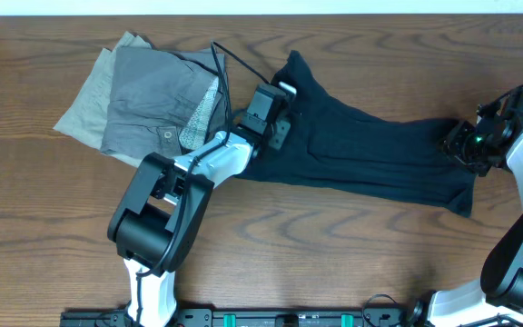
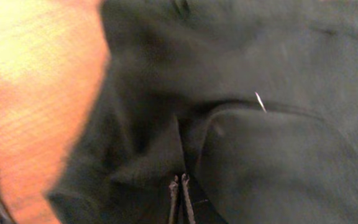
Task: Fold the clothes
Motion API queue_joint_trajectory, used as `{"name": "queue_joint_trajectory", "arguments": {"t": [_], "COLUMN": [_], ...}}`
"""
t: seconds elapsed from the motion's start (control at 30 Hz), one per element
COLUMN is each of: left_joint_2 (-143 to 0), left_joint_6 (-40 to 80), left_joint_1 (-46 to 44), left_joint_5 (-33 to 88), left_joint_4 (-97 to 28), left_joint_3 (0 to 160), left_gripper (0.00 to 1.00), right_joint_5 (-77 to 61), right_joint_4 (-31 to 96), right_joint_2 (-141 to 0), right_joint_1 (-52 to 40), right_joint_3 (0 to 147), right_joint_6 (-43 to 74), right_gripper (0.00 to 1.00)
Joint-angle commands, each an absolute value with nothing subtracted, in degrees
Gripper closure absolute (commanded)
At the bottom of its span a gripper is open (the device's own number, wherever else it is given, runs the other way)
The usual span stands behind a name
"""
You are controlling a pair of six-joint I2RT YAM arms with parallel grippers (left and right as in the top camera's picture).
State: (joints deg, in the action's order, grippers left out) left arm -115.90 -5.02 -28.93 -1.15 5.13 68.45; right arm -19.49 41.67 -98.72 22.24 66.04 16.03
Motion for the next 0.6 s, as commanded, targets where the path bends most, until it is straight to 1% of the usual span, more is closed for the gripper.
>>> {"name": "queue_joint_trajectory", "arguments": {"t": [0.0,0.1,0.13,0.17,0.23,0.3,0.43,0.5,0.57], "left_joint_2": [-116.5,-115.5,-114.7,-113.7,-111.7,-110.3,-111.9,-112.8,-113.3], "left_joint_6": [-7.3,-7.6,-7.7,-7.7,-8.3,-10.6,-12.4,-13.6,-14.3], "left_joint_1": [-27.3,-26.3,-26.0,-25.8,-25.7,-25.7,-25.3,-25.1,-25.0], "left_joint_5": [-5.4,-5.7,-5.6,-5.6,-5.4,-2.8,3.9,3.9,4.4], "left_joint_4": [7.2,4.4,2.7,0.5,-4.3,-14.1,-34.7,-38.9,-38.6], "left_joint_3": [69.9,71.9,72.8,73.7,76.0,81.3,95.0,100.0,103.0], "left_gripper": [0.94,0.92,0.90,0.86,0.72,0.63,0.55,0.52,0.48], "right_joint_5": [-19.3,-19.3,-19.3,-19.3,-19.3,-19.9,-20.1,-20.2,-21.0], "right_joint_4": [41.6,41.6,41.6,41.4,40.5,39.2,38.8,38.9,39.6], "right_joint_2": [-97.4,-97.4,-97.4,-97.4,-97.4,-97.4,-97.4,-97.4,-97.4], "right_joint_1": [21.7,21.7,21.7,21.7,21.7,21.7,21.7,21.7,21.7], "right_joint_3": [66.7,66.7,66.7,66.7,66.7,66.7,66.9,67.5,68.7], "right_joint_6": [15.3,15.3,15.3,15.3,15.3,15.3,14.2,14.1,14.1], "right_gripper": [0.63,0.62,0.60,0.59,0.57,0.58,0.57,0.56,0.56]}}
